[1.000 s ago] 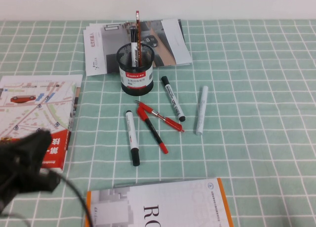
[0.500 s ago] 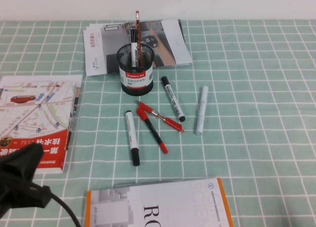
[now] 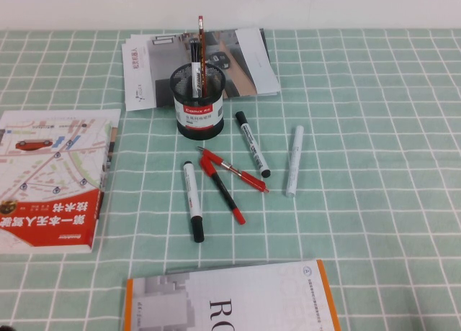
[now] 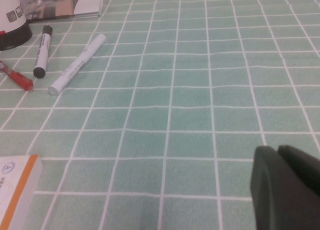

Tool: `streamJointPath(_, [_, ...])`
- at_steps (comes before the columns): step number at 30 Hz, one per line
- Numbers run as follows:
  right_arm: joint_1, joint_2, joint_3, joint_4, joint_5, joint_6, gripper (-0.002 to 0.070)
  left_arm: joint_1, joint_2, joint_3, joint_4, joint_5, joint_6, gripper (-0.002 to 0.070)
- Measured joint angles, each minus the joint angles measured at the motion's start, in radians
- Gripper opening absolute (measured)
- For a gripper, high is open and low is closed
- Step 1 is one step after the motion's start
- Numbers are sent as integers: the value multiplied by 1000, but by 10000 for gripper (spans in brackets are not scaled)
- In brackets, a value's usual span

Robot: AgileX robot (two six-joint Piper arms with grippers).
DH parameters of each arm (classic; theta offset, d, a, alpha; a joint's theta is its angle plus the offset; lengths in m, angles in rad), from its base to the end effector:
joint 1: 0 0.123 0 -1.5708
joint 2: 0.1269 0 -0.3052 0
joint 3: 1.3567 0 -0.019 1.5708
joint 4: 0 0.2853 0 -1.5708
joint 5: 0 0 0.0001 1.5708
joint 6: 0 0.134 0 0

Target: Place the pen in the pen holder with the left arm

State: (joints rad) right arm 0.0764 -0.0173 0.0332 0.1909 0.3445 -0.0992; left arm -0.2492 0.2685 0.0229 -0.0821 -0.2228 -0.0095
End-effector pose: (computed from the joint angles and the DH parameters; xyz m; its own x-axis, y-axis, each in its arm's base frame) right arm 0.1078 0.0169 0.1602 -0.2737 0.0598 -0.9600 -0.1161 0.9887 0.0947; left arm 0.1319 -0.0311 0.2036 -0.0032 -0.0915 -0.9958 0.2297 0.9691 -0.0898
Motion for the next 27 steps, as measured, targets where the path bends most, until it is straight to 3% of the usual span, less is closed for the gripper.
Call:
streamJointPath(11, [0,0,0,3,0,0,-20,182,-277,3,24,330,-29,0])
streamJointPath(21, [0,0,0,5,0,0,-20,193,-277,3,41,562,-31,0])
streamJointPath(27, [0,0,0,5,0,0,-20,193,-277,1,44,595,-28,0])
